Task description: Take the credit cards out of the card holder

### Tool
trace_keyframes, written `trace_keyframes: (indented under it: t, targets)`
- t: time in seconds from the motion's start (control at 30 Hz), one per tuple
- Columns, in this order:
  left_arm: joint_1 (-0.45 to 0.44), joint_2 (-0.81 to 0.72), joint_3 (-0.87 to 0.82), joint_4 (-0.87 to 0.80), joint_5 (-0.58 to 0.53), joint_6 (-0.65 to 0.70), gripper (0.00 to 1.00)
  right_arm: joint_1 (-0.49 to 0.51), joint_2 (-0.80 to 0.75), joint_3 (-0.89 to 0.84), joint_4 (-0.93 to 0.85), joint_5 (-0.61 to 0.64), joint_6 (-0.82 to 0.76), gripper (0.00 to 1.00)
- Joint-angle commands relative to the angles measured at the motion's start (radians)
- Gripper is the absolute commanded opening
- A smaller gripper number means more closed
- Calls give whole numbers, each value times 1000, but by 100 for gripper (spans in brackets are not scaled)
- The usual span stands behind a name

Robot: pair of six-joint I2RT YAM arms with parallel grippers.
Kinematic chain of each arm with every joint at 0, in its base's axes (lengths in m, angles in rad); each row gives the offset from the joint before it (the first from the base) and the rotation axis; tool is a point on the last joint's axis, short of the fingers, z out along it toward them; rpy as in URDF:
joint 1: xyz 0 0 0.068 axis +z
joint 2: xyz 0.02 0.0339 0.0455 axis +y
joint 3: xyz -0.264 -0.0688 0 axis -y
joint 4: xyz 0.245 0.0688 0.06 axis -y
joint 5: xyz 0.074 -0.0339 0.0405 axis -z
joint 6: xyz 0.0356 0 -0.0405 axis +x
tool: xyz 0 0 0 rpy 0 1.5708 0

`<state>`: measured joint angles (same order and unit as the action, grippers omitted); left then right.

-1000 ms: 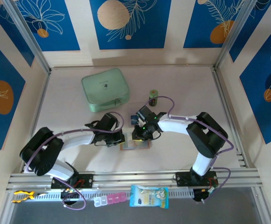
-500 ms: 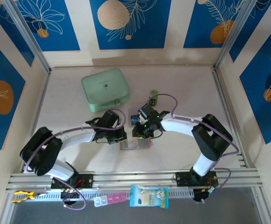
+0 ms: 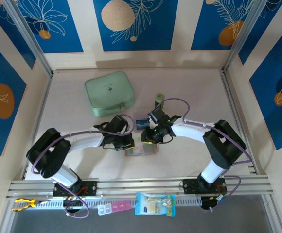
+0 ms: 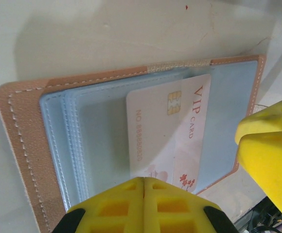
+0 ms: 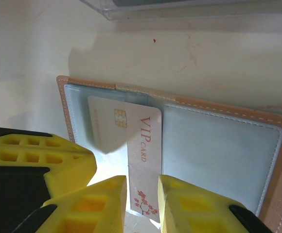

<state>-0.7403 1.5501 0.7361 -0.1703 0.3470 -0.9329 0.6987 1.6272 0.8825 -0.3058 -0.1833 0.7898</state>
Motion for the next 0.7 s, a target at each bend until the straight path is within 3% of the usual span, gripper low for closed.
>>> trace_keyframes:
  t: [0.0,0.67]
  targets:
    - [-7,23,-5,-19,-13,24,3,-2,17,-16,9,-45,6,25]
    - [-7,-16,-3,-33,-32,22,6,-2,83,-32,55,-86,15,24]
